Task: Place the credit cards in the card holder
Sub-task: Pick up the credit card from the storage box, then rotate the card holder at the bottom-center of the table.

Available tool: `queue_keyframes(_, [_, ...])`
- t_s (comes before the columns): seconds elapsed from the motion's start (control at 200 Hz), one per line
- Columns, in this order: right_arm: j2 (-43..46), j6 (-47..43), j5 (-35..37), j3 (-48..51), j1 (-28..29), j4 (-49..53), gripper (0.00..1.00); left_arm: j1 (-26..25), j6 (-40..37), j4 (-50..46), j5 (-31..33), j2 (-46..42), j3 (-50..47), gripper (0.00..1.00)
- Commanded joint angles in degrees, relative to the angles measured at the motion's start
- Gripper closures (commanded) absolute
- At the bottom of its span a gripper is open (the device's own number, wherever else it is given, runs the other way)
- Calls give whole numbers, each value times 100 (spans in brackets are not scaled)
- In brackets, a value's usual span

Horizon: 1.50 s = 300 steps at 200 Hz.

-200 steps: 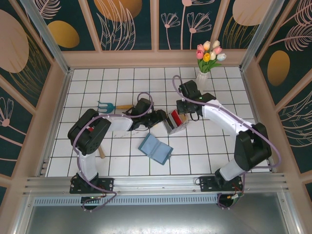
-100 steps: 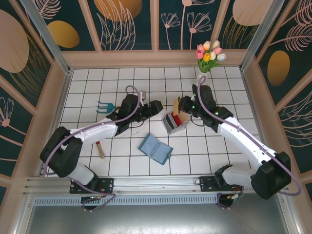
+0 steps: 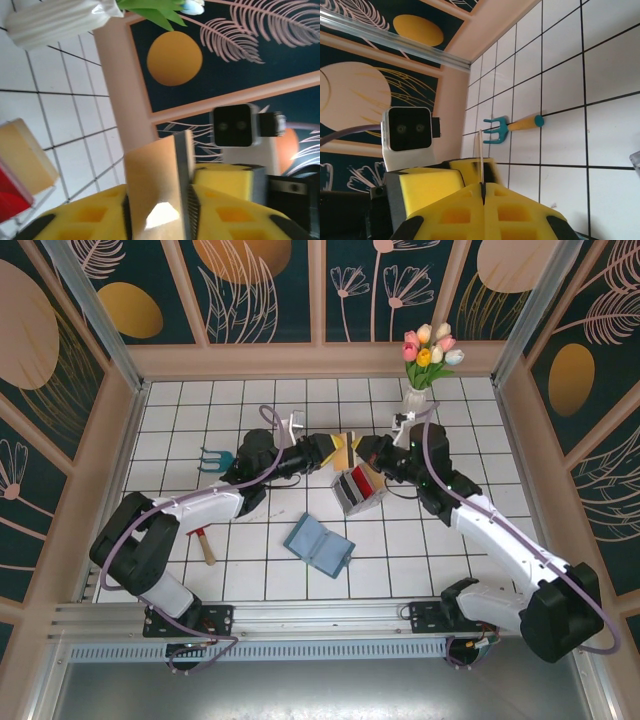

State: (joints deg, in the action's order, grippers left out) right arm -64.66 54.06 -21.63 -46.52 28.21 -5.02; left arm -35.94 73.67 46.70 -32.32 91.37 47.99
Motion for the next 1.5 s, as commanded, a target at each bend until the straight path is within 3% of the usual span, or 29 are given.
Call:
queue_keyframes(0.0, [83,324,-585,225,-202,-638,99,45,243,602,-179,5,-118,81])
queue_keyframes(0.115, [31,266,-1139,322,-328,-927,88,81,274,578,-179,-64,-178,96])
queue_keyframes(0.235, [-61,-33,-1866,295,-417,-1041,76,155,348,542,-327,-85,-178,100])
queue_keyframes(0.405, [-267,-540,-2326,85,-551,-617,76,202,402,335,-650,-37,-34,100])
queue_keyframes(0.575, [-422,-753,-2280,-82,-594,-275,87,223,776,344,-868,138,88,100])
queue_keyframes(0.666, [-455,-470,-2153,-19,-638,-307,96,239,1036,344,-891,230,97,80])
queue_keyframes(0.756, [-486,125,-2006,121,-756,-377,96,251,1022,80,-806,267,97,49])
queue_keyframes(0.866, [-456,1151,-1755,393,-797,-573,96,274,747,-533,-520,224,81,37])
queue_keyframes(1.026, [-353,2100,-800,311,-734,256,98,273,167,-1503,-103,69,78,33])
queue_keyframes(1.166, [-74,2958,-105,616,-631,233,99,274,-704,-2858,451,-164,235,31])
queue_keyframes(1.281, [-141,3051,7,481,-626,598,99,272,-1382,-3795,908,-357,291,30])
queue_keyframes(1.496, [-306,2951,-17,463,-598,688,100,264,-2462,-4719,1321,-669,-39,27])
